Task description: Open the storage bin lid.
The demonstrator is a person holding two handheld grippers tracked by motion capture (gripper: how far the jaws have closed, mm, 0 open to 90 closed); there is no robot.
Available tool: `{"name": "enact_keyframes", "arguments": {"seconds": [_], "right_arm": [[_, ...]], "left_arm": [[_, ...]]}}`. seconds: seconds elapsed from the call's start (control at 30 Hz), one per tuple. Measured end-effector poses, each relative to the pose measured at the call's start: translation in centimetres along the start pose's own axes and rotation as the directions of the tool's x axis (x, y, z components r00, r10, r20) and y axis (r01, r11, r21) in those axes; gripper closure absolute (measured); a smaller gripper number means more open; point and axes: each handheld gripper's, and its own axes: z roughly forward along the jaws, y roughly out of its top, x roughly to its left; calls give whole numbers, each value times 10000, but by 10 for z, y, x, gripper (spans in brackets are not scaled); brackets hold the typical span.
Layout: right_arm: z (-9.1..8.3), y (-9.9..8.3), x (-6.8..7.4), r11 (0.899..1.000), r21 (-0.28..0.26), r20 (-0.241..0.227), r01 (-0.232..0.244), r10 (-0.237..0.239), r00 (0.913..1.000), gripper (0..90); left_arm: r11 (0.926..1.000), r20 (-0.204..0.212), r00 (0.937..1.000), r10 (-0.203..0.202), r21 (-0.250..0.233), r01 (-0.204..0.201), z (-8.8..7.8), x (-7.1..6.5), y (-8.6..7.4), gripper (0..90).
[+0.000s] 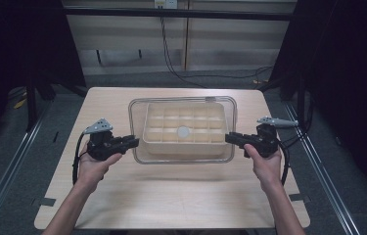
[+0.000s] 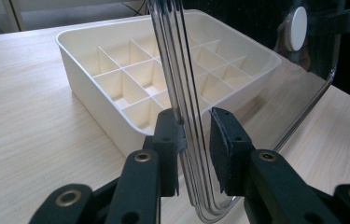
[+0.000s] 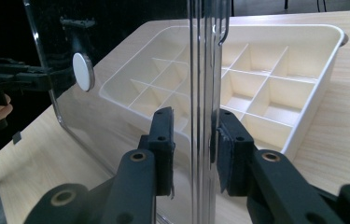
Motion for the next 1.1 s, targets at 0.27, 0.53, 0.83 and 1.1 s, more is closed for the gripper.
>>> {"name": "enact_keyframes", "arguments": {"seconds": [0.27, 0.53, 0.83, 1.1], "right_arm": [[-1, -7, 5, 9999, 92, -87, -49, 49, 9999, 710], [-1, -19, 7, 9996, 254, -19, -85, 86, 10000, 708], [-7, -30, 14, 9998, 169, 145, -81, 78, 9999, 707], [-12, -37, 17, 9995, 283, 255, -112, 105, 9996, 706]], "left_arm": [[9998, -21, 10000, 76, 178, -76, -4, -3, -6, 731], [9993, 59, 10000, 59, 374, -62, -6, -7, -20, 730], [9992, 200, 9998, 30, 395, -38, -11, -14, -24, 733], [9980, 222, 9998, 10, 626, -24, -10, -18, -33, 732]]}}
